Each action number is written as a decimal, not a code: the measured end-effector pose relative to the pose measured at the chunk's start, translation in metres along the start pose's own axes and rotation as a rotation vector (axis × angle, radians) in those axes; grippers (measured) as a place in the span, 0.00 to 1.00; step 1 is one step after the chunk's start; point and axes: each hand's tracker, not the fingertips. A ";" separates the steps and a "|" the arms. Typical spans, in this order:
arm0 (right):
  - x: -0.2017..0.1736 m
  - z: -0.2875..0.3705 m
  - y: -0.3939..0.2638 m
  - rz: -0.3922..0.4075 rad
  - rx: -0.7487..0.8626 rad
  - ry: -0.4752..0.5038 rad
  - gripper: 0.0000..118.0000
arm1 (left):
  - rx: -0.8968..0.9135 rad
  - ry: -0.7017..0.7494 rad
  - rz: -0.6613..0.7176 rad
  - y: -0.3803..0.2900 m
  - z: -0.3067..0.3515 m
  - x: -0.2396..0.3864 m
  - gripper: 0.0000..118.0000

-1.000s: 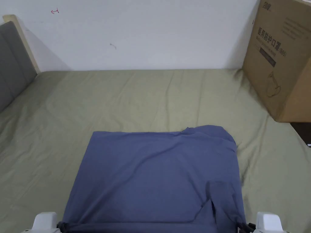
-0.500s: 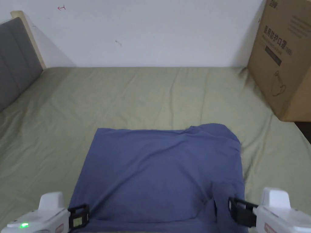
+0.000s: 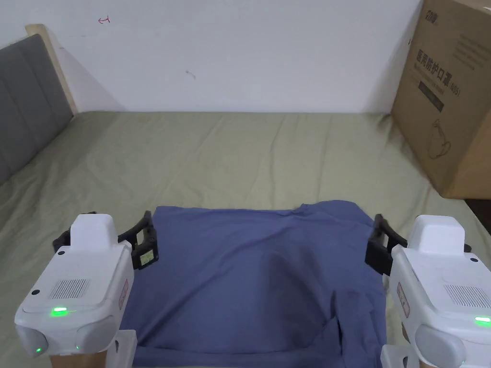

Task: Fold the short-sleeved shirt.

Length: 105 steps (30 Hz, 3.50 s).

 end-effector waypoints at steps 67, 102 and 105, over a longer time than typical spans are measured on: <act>0.033 -0.042 -0.163 0.031 -0.635 0.120 0.04 | -0.700 -0.070 0.167 -0.148 -0.034 -0.079 0.03; 0.022 -0.222 -0.139 -0.037 -0.733 0.040 0.06 | -0.828 -0.022 0.026 -0.139 -0.224 -0.019 0.05; 0.027 -0.209 -0.123 -0.059 -0.682 0.041 0.33 | -0.812 -0.019 0.080 -0.127 -0.214 -0.025 0.49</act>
